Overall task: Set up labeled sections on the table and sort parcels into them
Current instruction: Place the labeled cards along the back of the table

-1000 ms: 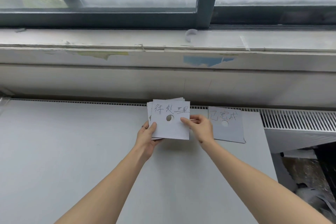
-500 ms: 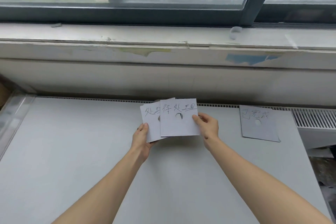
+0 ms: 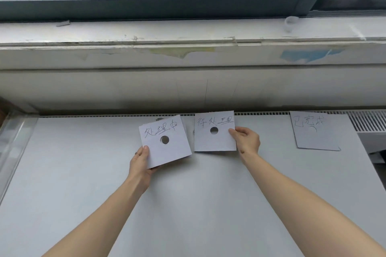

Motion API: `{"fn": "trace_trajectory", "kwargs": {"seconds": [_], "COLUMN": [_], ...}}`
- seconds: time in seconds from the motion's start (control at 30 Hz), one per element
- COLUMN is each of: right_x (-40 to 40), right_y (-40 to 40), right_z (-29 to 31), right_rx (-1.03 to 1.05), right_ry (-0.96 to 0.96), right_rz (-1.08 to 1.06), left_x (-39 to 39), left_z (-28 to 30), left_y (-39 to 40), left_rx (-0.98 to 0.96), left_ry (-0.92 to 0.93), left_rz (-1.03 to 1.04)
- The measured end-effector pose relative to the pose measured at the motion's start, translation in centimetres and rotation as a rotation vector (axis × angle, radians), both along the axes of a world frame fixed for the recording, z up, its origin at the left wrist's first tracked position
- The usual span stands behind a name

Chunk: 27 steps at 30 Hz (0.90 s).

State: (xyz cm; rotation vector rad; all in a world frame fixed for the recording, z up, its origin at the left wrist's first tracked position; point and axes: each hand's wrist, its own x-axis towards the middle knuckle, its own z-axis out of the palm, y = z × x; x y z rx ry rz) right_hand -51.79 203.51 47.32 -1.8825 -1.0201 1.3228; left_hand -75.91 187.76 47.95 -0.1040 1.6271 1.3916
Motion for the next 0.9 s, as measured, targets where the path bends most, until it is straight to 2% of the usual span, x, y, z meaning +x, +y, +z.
{"fn": "trace_trajectory", "kwargs": {"seconds": [0.37, 0.73, 0.83, 0.9], "right_x": [-3.0, -3.3, -3.5, -4.1], "right_y": [0.0, 0.6, 0.3, -0.3], "right_z": [-1.5, -2.0, -0.9, 0.2], "right_rx": [0.002, 0.022, 0.124, 0.210], "right_ry": [-0.229, -0.346, -0.344, -0.274], "right_rz": [0.060, 0.094, 0.117, 0.212], "left_x": [-0.7, -0.2, -0.4, -0.6], "left_z": [-0.5, -0.5, -0.2, 0.3], "left_y": [-0.8, -0.9, -1.0, -1.2], "left_rx": [-0.006, 0.025, 0.012, 0.007], "left_ry": [-0.038, -0.061, -0.050, -0.047], "left_rz": [0.014, 0.028, 0.037, 0.051]}}
